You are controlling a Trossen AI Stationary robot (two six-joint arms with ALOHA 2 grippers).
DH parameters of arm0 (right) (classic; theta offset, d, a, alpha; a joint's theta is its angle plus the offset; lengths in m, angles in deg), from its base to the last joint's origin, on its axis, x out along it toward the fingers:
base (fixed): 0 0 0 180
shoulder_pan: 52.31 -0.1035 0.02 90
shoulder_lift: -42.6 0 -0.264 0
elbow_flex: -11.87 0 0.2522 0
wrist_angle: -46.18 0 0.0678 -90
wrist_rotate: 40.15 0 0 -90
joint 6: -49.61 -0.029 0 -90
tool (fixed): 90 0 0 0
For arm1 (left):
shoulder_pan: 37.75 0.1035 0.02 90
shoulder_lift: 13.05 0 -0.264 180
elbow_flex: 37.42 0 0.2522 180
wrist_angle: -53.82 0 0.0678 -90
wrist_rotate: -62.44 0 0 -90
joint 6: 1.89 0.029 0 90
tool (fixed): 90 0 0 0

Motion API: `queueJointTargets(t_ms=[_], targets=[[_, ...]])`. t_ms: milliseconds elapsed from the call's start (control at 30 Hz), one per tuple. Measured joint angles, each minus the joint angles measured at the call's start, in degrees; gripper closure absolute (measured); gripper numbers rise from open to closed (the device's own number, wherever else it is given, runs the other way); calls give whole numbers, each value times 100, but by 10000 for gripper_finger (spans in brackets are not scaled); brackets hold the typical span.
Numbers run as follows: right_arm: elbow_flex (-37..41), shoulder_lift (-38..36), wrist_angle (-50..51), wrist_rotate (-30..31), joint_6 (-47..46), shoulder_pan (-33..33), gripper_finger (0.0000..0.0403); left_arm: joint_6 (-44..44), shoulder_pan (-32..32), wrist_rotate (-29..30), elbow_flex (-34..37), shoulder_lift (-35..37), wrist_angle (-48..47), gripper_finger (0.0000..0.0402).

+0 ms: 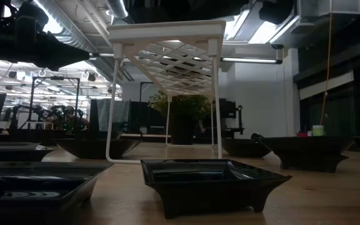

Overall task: Pick & Place Mini shaped plates
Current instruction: Put the distorted square plate on the shelf

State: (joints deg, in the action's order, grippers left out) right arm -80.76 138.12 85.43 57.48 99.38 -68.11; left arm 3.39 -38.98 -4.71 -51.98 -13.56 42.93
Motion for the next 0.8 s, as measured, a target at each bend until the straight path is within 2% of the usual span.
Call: queueJointTargets(t_ms=[367, 800], targets=[[2, 142, -6, 78, -149, 92, 396, 0, 0, 1, 0, 1, -1, 347], [2, 145, 9, 76, -464, 151, 360, 0, 0, 0, 0, 0, -2, 348]])
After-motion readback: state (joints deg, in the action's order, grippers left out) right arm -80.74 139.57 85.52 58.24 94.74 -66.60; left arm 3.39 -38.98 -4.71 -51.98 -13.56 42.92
